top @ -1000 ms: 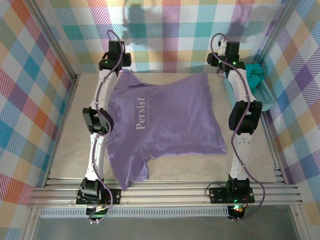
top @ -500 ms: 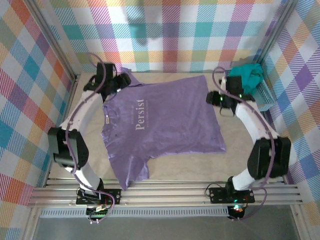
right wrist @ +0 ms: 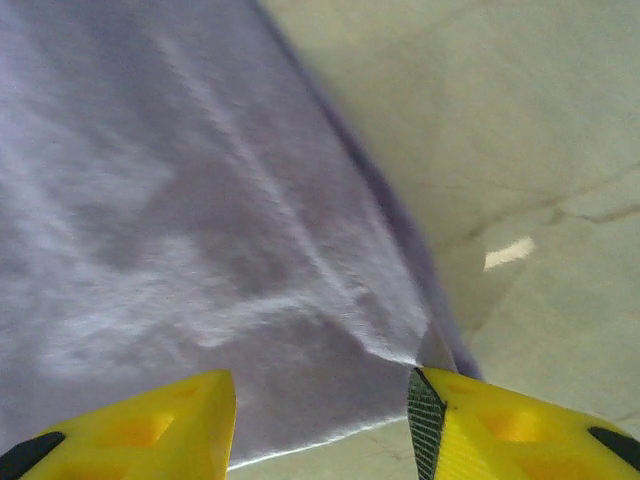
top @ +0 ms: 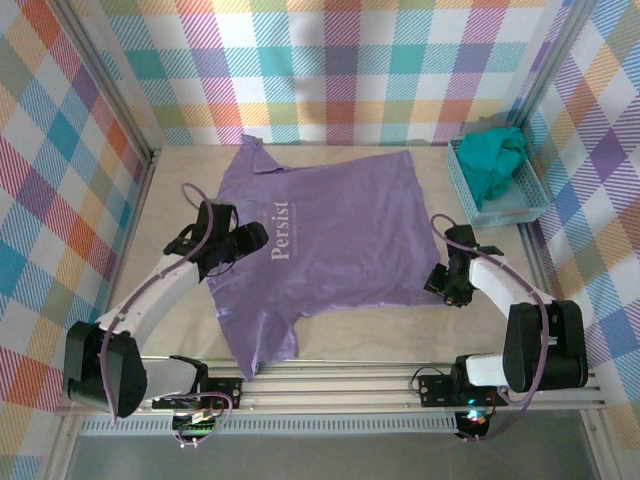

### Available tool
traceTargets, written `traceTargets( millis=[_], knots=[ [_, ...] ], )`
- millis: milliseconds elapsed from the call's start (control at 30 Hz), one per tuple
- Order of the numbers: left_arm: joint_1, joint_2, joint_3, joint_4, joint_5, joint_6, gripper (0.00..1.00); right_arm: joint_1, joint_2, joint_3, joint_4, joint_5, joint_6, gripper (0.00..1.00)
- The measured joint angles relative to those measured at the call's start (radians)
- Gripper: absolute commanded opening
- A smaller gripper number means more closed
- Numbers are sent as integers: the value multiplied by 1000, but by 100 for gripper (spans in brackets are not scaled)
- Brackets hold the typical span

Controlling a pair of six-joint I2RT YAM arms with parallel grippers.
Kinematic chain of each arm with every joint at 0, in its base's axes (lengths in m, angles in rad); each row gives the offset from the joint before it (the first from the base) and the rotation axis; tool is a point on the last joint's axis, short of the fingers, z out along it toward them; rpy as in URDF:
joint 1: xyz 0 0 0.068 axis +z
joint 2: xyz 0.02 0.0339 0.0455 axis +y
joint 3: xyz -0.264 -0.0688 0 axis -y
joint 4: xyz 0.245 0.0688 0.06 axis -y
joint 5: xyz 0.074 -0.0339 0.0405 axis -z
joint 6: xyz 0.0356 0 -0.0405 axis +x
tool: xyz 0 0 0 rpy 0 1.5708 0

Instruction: Fold the inside-out t-shirt

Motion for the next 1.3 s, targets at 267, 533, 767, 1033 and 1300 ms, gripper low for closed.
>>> traceTargets(
  millis=[267,533,767,1033,1300],
  knots=[
    [-7,-27,-69,-75,9,6,63,-35,56,-2,-4,14,21,50],
    [-11,-21,-69,-113,23,13,64,-44,90,18,-7,4,13,19],
    [-12,-79,-125,-214,-20,11,63,-44,92,53,49,-52,-2,1],
    [-18,68,-130,-179,1,13,63,-59,164,215,99,-46,-71,0],
    [-20,377,69,-4,38,23,63,-105,283,280,122,-51,-112,0]
  ],
)
